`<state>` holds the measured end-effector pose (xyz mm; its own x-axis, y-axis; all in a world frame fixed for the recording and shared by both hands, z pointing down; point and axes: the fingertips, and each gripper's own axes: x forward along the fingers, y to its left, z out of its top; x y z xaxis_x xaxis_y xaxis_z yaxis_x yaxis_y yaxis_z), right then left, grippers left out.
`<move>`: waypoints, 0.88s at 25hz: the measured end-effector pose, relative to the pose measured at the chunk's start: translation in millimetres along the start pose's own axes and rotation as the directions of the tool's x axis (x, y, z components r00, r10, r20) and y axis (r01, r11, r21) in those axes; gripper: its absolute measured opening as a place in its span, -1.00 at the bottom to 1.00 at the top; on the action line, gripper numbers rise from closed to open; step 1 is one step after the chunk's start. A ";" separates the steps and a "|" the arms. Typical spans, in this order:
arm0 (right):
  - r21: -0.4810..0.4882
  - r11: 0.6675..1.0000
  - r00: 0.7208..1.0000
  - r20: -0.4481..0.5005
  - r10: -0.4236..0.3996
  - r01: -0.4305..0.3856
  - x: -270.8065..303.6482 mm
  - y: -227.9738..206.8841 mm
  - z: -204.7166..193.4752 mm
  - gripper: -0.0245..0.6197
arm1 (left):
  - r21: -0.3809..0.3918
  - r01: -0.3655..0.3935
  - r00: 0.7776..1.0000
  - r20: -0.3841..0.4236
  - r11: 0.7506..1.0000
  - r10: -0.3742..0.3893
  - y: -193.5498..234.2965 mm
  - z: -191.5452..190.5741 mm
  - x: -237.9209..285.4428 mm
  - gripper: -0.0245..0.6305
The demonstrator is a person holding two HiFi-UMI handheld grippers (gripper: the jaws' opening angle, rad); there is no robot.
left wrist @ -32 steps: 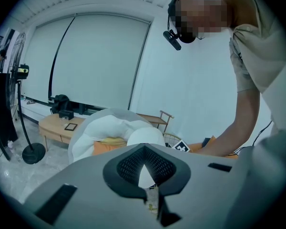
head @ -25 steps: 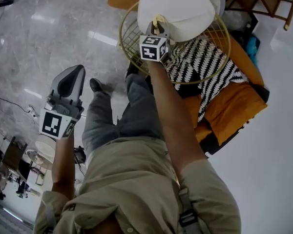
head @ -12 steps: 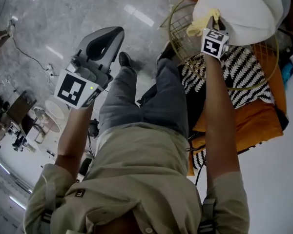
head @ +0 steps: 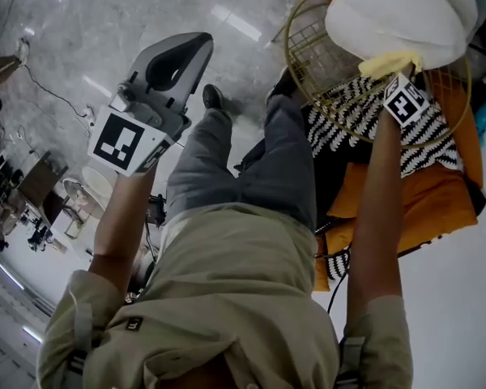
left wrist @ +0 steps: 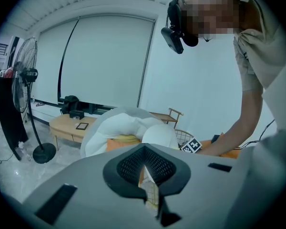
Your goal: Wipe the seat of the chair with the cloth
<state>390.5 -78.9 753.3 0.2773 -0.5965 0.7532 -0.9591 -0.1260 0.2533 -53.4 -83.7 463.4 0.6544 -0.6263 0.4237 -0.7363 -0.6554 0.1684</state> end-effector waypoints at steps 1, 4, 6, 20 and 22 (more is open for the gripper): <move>0.002 1.000 1.000 0.001 0.006 -0.006 -0.2 7.9 0.5 -0.71 | -0.002 0.007 1.000 0.001 1.000 -0.007 -1.5 0.4 1.3 -0.88; 0.021 0.998 0.998 0.006 0.064 -0.064 0.2 50.7 -1.1 -0.71 | 0.004 0.014 0.999 -0.029 1.000 -0.014 -12.8 -7.7 -3.0 -0.88; 0.003 0.991 0.991 0.005 0.136 -0.136 4.8 99.4 -0.3 -0.71 | 0.008 0.007 0.999 -0.039 1.000 -0.006 -14.6 -12.0 -5.1 -0.88; -0.189 0.905 0.924 -0.042 0.381 -0.381 8.8 238.8 27.6 -0.71 | -0.026 0.016 0.999 -0.048 1.000 -0.017 -7.5 -20.6 11.2 -0.88; -0.220 0.909 0.935 -0.054 0.350 -0.353 14.5 210.2 13.7 -0.72 | -0.027 0.022 0.999 -0.043 0.999 -0.023 -10.1 -19.1 13.0 -0.88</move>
<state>192.1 -124.9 809.2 -0.0734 -0.5588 0.8260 -0.9577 0.2705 0.0979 -40.8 -77.1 484.3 0.6630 -0.5922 0.4580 -0.7262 -0.6574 0.2012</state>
